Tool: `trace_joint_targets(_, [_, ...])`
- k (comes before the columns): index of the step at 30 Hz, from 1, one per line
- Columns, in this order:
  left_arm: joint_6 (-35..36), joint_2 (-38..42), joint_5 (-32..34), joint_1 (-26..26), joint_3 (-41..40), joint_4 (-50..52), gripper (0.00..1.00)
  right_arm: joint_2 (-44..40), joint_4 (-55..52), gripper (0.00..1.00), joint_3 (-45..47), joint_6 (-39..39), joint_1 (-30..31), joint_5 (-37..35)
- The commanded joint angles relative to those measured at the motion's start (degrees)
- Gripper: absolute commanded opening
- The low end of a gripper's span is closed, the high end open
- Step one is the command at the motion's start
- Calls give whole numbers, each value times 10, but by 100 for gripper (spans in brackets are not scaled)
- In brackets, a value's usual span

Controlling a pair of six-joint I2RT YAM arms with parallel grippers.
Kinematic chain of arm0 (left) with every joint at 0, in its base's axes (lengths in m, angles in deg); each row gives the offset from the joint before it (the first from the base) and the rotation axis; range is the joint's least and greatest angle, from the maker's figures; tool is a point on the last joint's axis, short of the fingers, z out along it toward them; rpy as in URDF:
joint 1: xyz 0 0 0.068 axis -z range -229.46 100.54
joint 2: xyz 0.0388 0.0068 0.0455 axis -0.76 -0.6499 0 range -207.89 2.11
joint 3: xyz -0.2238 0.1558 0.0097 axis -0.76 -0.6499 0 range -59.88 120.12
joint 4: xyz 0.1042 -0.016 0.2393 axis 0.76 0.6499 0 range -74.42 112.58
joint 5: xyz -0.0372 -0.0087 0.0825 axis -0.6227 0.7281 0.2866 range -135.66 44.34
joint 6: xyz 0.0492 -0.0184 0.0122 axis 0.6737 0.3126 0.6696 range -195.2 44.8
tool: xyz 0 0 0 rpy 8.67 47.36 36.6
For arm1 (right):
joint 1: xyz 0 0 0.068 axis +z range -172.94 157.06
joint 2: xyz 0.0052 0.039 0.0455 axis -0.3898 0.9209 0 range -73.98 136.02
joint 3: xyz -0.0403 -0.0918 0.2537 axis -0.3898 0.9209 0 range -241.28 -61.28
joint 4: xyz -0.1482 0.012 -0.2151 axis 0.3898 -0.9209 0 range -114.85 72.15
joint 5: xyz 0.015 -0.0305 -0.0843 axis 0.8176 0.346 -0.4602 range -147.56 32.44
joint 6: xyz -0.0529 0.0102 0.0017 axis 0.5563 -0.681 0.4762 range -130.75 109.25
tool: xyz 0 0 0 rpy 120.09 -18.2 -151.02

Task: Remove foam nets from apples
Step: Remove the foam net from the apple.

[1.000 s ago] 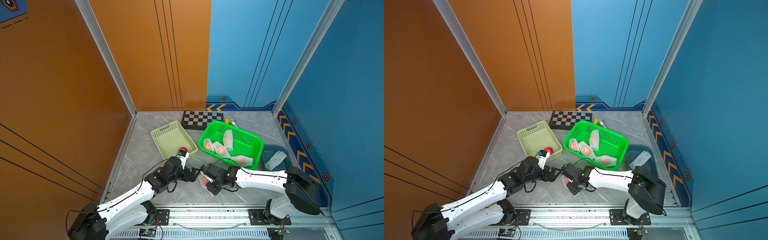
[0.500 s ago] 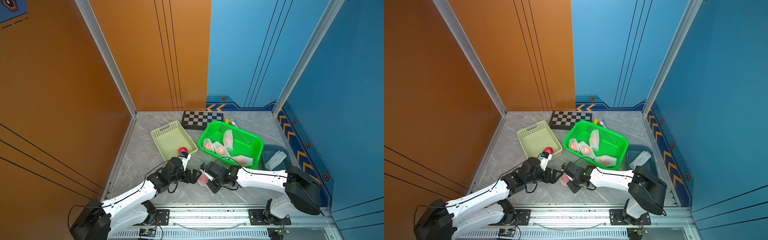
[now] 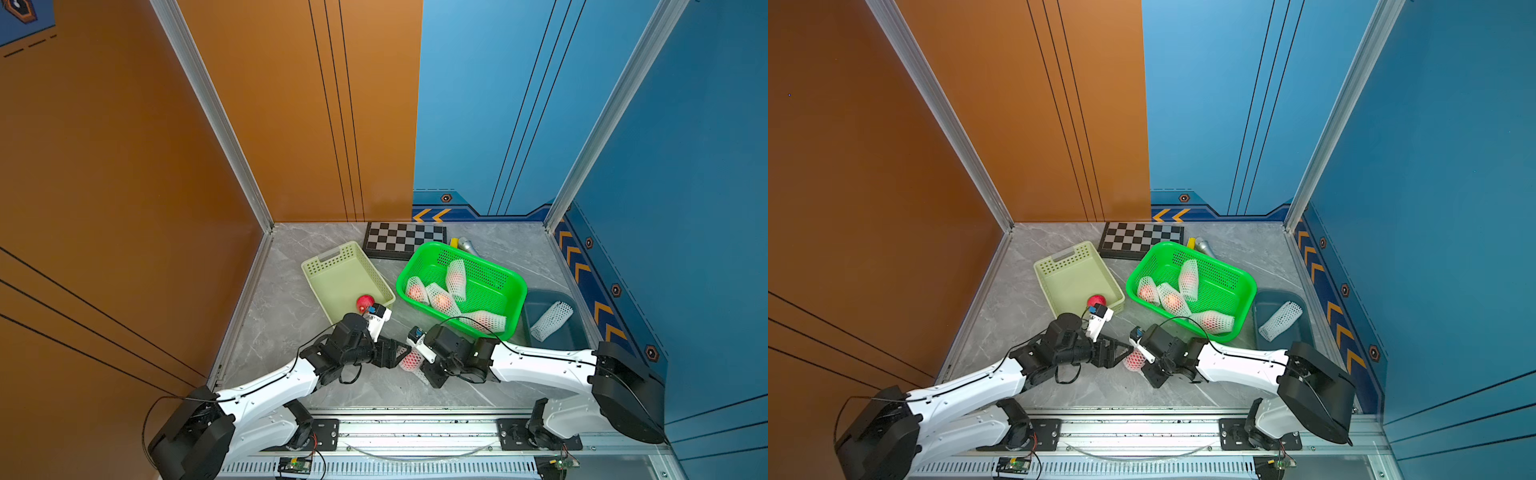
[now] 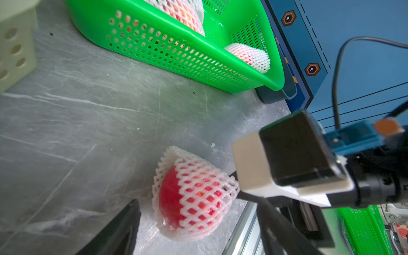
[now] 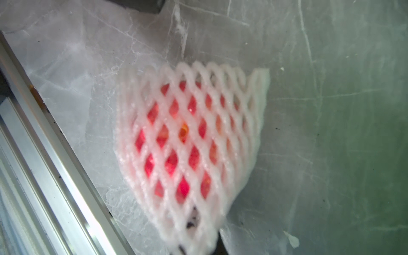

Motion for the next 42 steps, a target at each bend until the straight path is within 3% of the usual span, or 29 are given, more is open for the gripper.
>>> trace_joint_targets(1, [-3,-8,-33,6,-13,-28,74,-30,29,0,15,6,-4,8])
trace_joint_targets(10, [1,-26,-71,12,-5,-51,30,-63,34,0,25,5,-15,7])
trace_joint_targets(14, [4,-27,-67,12,-5,-51,16,-64,26,0,27,4,-21,8])
trace_joint_targets(19, [5,-22,-58,11,-5,-51,0,-72,16,12,29,6,-25,13])
trace_joint_targets(21, [6,-22,-54,11,-7,-51,0,-77,8,26,31,8,-27,21])
trace_joint_targets(25, [7,-22,-42,9,-8,-51,0,-102,-5,88,39,12,-31,63])
trace_joint_targets(26, [7,-22,-39,8,-8,-51,0,-109,-6,98,43,10,-32,69])
trace_joint_targets(37, [10,-31,-30,3,-11,-51,0,-189,-24,100,31,-6,-43,78])
trace_joint_targets(42, [10,-30,-28,3,-11,-51,0,-150,-23,100,19,2,-40,56])
